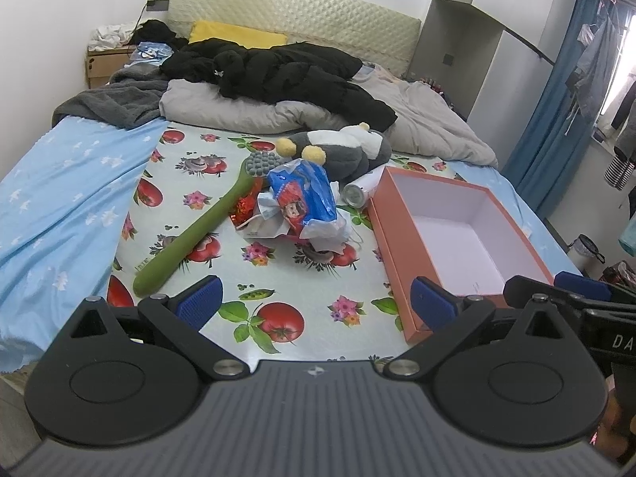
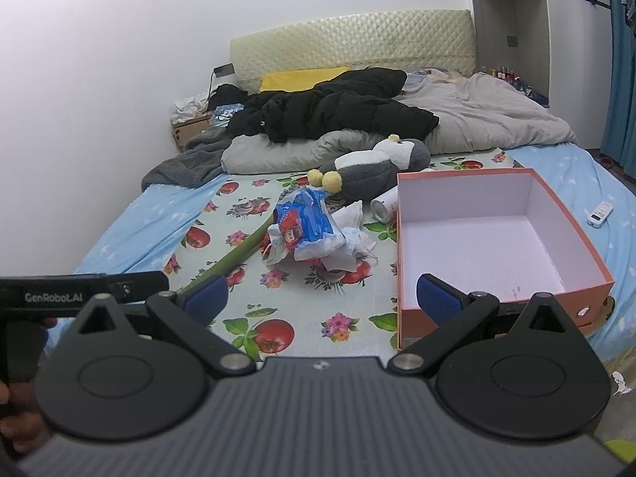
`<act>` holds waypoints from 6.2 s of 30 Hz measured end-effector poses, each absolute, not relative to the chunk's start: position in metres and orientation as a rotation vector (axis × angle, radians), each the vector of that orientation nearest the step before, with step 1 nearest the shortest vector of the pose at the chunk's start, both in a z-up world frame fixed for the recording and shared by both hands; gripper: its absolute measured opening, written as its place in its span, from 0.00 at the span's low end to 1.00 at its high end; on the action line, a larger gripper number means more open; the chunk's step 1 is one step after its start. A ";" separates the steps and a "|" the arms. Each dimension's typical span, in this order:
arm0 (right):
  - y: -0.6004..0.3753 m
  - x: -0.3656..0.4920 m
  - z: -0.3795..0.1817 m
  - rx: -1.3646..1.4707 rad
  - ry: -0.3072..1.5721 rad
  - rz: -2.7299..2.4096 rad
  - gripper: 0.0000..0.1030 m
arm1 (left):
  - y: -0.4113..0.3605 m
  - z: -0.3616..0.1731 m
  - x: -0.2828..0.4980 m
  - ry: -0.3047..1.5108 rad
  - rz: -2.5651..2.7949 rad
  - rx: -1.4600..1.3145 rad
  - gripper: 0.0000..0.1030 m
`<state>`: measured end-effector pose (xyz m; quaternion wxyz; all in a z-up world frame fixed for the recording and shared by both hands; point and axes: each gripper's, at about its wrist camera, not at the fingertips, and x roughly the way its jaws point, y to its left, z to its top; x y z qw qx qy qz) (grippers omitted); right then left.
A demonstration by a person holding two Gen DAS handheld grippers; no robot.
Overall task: Organize soft objects
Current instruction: 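Move the right gripper to the blue snack bag and close on it, then lift the blue bag with the right gripper while the left gripper grasps the white tissue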
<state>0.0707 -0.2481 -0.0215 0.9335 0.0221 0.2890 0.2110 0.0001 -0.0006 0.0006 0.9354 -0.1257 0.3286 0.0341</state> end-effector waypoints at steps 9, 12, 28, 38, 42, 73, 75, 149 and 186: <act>-0.242 0.074 -0.030 0.030 0.609 0.431 1.00 | -0.002 -0.004 0.004 0.669 0.086 -0.258 0.99; -0.240 0.078 -0.030 0.024 0.611 0.429 1.00 | 0.000 -0.007 0.009 0.674 0.091 -0.271 0.99; -0.217 0.131 0.004 -0.085 0.688 0.441 1.00 | 0.028 -0.019 0.083 0.720 0.151 -0.270 0.99; -0.199 0.179 0.005 -0.142 0.761 0.472 1.00 | 0.059 -0.062 0.148 0.764 0.209 -0.306 0.99; -0.191 0.197 -0.011 -0.156 0.836 0.453 1.00 | 0.064 -0.087 0.167 0.797 0.215 -0.305 0.99; -0.135 0.274 -0.073 -0.229 0.953 0.505 1.00 | 0.086 -0.154 0.245 0.885 0.213 -0.297 0.99; -0.128 0.277 -0.076 -0.236 0.966 0.519 1.00 | 0.091 -0.157 0.248 0.890 0.217 -0.297 0.99; -0.154 0.259 -0.162 0.033 1.011 0.449 0.05 | 0.101 -0.201 0.143 0.894 0.074 -0.390 0.32; -0.171 0.200 -0.210 0.104 0.969 0.307 0.06 | 0.117 -0.213 0.099 0.963 0.184 -0.631 0.75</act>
